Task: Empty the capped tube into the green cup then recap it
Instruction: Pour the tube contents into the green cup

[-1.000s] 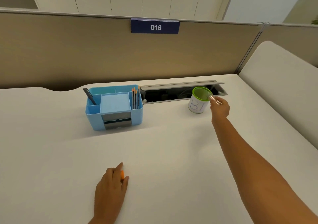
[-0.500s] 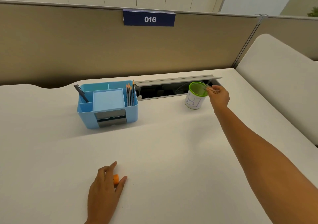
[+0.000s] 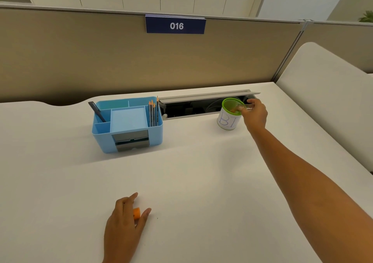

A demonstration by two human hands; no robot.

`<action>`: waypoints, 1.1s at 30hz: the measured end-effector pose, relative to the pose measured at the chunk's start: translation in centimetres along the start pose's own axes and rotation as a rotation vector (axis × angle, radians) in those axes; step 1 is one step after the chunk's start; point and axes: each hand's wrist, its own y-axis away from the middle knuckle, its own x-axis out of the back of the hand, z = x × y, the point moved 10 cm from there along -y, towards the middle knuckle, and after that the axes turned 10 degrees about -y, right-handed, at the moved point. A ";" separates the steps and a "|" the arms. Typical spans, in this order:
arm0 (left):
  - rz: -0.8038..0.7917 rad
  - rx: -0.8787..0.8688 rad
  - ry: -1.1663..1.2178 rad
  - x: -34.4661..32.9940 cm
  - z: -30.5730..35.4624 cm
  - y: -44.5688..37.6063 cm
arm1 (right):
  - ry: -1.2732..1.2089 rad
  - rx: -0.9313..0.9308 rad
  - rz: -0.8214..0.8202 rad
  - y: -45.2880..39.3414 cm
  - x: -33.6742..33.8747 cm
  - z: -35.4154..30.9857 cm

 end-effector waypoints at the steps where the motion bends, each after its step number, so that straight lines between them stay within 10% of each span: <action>1: 0.005 0.005 0.006 0.0 -0.1 0.0 | 0.016 0.007 0.000 0.0 0.0 -0.1; 33: 0.044 0.001 0.040 0.4 0.0 -0.2 | 0.139 0.098 -0.041 -0.3 -0.1 -2.6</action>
